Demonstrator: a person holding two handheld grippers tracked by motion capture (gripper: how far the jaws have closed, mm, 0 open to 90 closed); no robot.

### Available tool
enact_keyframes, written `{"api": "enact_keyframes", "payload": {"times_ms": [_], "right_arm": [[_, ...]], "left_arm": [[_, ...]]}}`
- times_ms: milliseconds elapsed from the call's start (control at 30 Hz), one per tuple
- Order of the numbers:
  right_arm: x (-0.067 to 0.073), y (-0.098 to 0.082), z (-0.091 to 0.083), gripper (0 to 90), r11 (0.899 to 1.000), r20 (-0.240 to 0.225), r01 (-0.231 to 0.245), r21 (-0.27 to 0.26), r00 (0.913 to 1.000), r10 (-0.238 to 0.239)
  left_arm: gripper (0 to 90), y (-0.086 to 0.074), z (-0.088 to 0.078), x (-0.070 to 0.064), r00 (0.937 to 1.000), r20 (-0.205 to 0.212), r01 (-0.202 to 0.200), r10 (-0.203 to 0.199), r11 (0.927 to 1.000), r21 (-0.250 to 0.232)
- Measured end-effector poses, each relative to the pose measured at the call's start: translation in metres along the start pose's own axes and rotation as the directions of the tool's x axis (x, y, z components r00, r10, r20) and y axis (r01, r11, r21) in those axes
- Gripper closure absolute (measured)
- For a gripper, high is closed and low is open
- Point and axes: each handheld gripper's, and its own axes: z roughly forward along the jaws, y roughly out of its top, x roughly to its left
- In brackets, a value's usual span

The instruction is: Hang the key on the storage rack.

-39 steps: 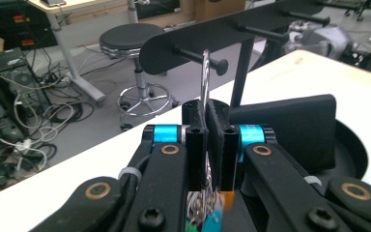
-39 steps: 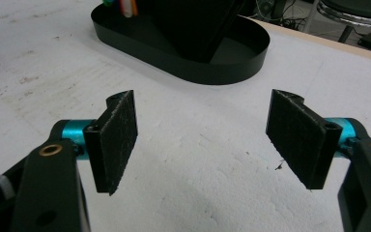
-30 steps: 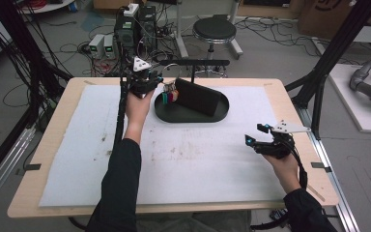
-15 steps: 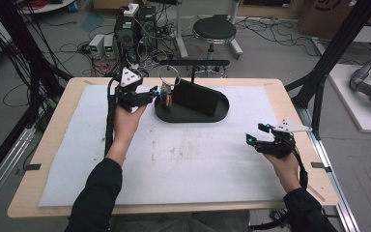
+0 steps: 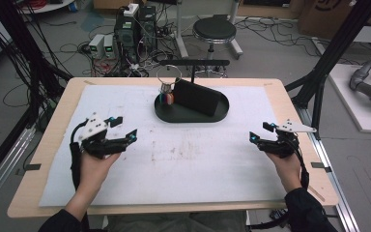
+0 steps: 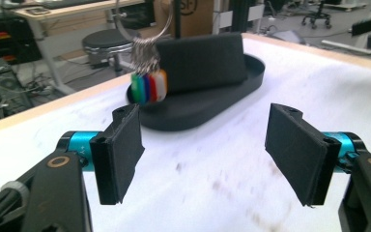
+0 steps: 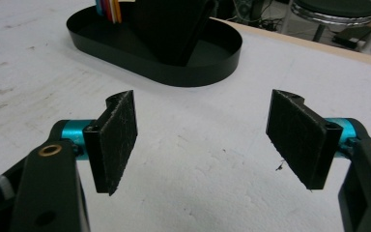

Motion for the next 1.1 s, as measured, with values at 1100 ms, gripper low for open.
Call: {"api": "enact_keyframes", "payload": {"times_ms": [1100], "right_arm": [[-0.002,-0.016,-0.006,26.2,1.000,0.055,0.011,0.024,0.9984,-0.013]], "left_arm": [[28.2,-0.036,-0.014,0.023,0.9951,-0.099,0.005,-0.002,0.9995,0.032]]}}
